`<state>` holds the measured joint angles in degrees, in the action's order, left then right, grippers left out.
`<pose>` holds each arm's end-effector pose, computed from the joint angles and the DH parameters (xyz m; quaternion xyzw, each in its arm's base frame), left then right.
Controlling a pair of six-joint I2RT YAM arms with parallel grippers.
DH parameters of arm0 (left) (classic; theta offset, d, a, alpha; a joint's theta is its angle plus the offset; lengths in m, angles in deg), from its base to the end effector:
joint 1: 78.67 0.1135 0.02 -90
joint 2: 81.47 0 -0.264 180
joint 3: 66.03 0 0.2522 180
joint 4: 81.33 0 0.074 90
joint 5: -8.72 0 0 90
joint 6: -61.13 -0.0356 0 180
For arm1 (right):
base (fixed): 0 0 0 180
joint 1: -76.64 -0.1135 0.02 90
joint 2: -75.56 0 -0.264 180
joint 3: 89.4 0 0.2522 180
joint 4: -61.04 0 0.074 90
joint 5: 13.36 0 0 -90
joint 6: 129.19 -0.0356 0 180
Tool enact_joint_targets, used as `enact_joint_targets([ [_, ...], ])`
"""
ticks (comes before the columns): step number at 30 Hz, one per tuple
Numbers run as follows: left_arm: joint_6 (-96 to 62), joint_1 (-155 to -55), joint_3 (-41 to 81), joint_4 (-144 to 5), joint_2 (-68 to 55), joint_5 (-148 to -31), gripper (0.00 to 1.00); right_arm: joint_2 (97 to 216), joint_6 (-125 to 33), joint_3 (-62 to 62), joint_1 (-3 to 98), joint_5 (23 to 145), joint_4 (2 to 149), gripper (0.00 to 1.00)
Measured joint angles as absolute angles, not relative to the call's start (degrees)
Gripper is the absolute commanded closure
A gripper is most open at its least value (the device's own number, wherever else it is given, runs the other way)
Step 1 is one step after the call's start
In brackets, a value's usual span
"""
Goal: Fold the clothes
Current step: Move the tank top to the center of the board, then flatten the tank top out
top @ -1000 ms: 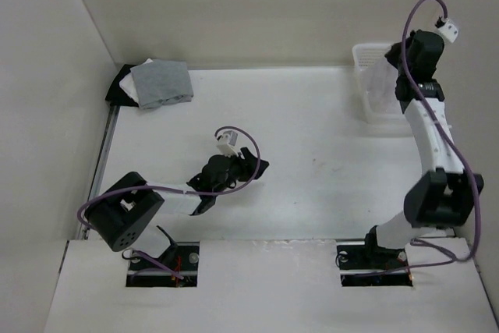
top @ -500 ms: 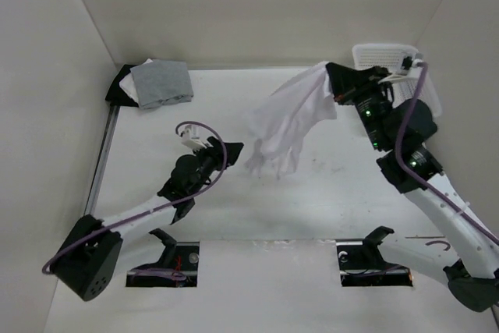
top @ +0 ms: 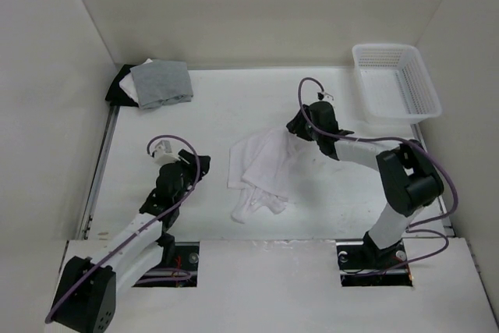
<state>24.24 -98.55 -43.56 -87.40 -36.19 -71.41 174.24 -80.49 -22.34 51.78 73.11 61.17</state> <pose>0.1630 -0.0525 0.1719 -0.2778 0.7515 -0.2980 0.5189 0.3346 0.1526 0.1846 0.1397 0.8620 0.2430 0.4223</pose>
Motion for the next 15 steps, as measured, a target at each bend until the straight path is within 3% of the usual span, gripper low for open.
enact_joint_targets([
  [2,23.01,-100.88,-43.34,-85.48,-33.63,-71.04,0.62,172.16,-80.19,-22.71,51.52,72.09,60.93,0.45],
  [3,22.03,-103.29,-42.86,-84.28,-32.24,-70.91,0.64,169.87,-79.84,-24.03,50.86,71.34,59.95,0.49],
  [6,19.91,-109.30,-41.13,-82.33,-29.70,-70.82,0.64,160.49,-79.66,-30.67,47.69,68.52,58.35,0.78],
  [8,18.20,-115.81,-37.94,-81.48,-26.60,-69.75,0.63,156.34,-79.84,-34.63,45.92,67.23,57.79,0.87],
  [11,17.02,-123.24,-33.20,-80.96,-21.09,-67.98,0.58,153.69,-81.58,-41.82,43.32,65.62,58.48,0.84],
  [15,18.05,-123.68,-32.15,-77.70,-19.19,-62.65,0.60,152.14,-83.22,-46.84,35.80,64.55,62.13,0.77],
])
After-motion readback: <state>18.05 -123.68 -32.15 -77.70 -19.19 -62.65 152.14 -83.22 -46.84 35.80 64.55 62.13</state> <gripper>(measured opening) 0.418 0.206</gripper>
